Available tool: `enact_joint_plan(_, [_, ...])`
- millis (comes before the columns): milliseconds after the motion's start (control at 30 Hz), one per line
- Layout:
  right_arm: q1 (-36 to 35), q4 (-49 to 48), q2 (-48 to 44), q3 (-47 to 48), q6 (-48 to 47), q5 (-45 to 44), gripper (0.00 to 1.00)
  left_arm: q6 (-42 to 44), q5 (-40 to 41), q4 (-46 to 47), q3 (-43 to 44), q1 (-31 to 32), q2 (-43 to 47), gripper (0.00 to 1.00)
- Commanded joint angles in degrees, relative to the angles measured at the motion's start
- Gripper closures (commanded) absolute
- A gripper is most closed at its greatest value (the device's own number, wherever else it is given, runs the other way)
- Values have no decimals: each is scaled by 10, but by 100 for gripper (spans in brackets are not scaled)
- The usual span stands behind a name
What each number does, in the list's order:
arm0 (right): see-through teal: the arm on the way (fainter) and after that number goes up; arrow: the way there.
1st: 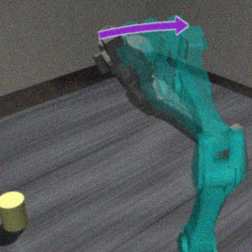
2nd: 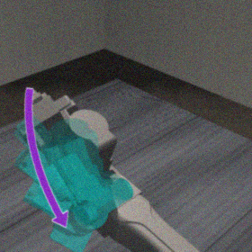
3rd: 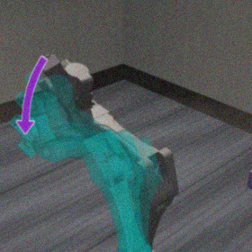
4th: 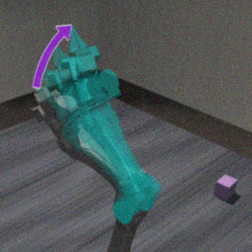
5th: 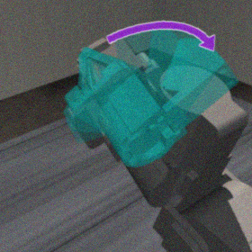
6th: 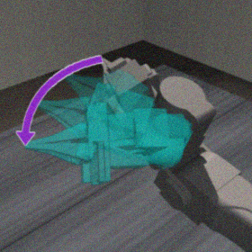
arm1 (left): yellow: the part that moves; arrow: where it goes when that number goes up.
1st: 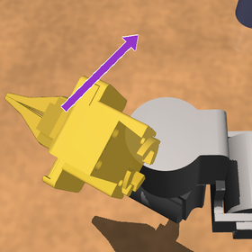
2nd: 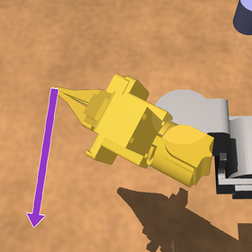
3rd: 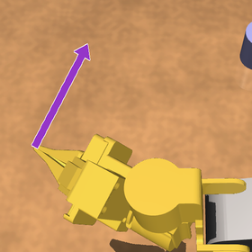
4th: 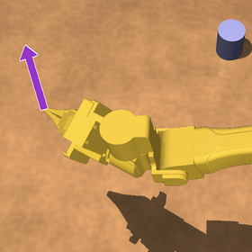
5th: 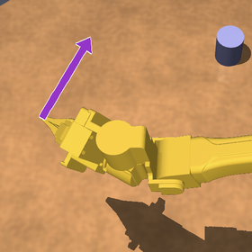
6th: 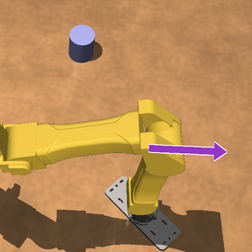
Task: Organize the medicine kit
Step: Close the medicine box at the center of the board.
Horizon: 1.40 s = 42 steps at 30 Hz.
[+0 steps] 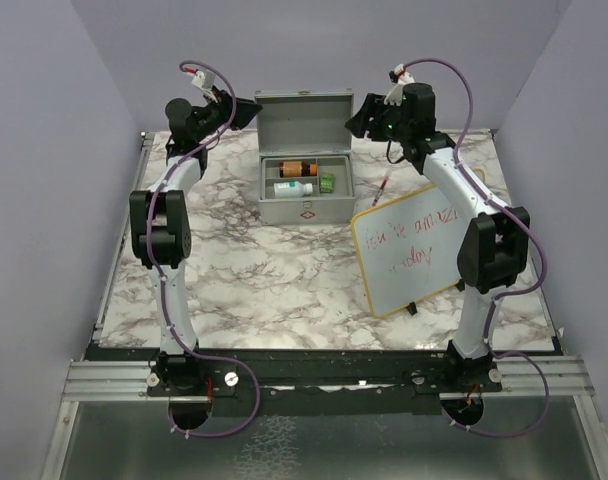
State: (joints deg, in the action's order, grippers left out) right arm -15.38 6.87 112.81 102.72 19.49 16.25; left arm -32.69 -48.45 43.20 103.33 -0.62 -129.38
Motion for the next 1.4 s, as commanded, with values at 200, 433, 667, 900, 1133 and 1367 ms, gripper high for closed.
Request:
enact_joint_plan(200, [0,-17,-23,-5,7,16,36,43,-24,23,-35,25,66,63])
enact_joint_plan(433, [0,-30,-51,-28,17,19,34,60,11,22,-99,25,107,59])
enact_joint_plan(667, [0,-46,-77,-66,24,23,34,107,181,10,-178,23,152,53])
enact_joint_plan(900, [0,-32,-78,-63,20,26,33,144,228,-6,-152,32,120,55])
enact_joint_plan(1133, [-1,-13,-74,-50,14,4,33,174,246,-15,-111,50,71,54])
enact_joint_plan(1367, [-1,-18,-70,-52,17,5,33,182,277,-19,-67,56,22,59])
